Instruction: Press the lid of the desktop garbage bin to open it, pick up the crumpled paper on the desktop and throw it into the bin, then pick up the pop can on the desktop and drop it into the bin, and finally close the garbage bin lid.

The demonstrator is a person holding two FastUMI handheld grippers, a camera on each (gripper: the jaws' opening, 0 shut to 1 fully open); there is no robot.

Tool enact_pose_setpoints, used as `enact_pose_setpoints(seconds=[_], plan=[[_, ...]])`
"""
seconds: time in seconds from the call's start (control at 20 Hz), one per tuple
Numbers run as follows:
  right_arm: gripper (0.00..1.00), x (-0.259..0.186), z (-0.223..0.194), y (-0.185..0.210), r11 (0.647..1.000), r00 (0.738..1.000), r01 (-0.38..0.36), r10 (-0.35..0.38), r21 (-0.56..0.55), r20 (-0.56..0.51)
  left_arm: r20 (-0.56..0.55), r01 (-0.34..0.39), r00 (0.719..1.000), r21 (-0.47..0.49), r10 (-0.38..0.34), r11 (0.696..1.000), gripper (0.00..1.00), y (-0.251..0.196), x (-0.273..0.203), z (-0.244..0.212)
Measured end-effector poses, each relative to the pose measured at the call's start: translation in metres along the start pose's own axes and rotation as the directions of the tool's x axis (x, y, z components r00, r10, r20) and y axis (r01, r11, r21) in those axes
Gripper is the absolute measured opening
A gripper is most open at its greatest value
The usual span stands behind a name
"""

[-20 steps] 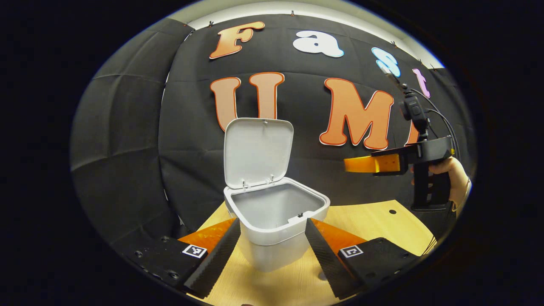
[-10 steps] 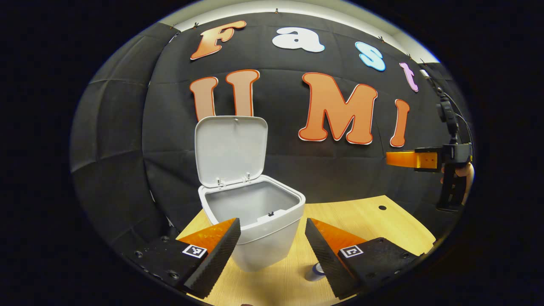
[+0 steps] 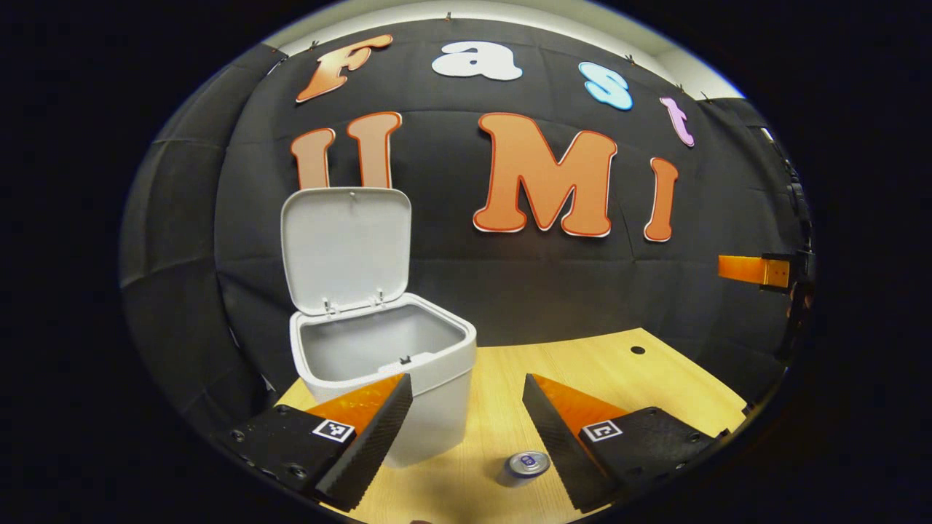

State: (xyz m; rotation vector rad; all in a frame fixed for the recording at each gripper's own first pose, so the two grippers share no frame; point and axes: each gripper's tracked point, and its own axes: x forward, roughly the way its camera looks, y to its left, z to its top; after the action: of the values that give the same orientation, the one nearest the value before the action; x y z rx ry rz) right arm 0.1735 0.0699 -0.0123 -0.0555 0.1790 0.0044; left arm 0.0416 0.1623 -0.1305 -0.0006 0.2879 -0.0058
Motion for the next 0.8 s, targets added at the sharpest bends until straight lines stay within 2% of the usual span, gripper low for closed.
enact_pose_setpoints(seconds=[0.3,0.4,0.55,0.7,0.75,0.8], plan=[[0.94,-0.006,-0.020,-0.020,1.000,0.999,0.009,-0.008,0.029,-0.044,-0.135,0.081,0.987,-0.029,-0.084,0.996,0.97,-0.041,0.024,-0.050],[0.94,-0.007,-0.023,-0.022,1.000,0.999,0.006,-0.005,0.023,-0.047,-0.212,0.112,0.970,-0.036,-0.117,0.993,0.97,-0.054,0.035,-0.081],[0.94,-0.007,-0.031,-0.024,1.000,0.998,0.006,-0.004,0.023,-0.070,-0.319,0.102,0.942,-0.013,-0.100,0.995,0.98,-0.054,0.050,-0.121],[0.94,-0.008,-0.039,-0.029,1.000,0.996,0.009,-0.007,0.026,-0.084,-0.438,0.121,0.893,0.025,-0.098,0.992,0.98,-0.058,0.054,-0.162],[0.94,-0.008,-0.043,-0.030,1.000,0.996,0.009,-0.006,0.027,-0.092,-0.466,0.129,0.879,0.033,-0.099,0.991,0.95,-0.059,0.054,-0.173],[0.94,-0.008,-0.046,-0.031,1.000,0.995,0.012,-0.009,0.027,-0.098,-0.479,0.135,0.872,0.038,-0.100,0.990,0.99,-0.060,0.058,-0.180]])
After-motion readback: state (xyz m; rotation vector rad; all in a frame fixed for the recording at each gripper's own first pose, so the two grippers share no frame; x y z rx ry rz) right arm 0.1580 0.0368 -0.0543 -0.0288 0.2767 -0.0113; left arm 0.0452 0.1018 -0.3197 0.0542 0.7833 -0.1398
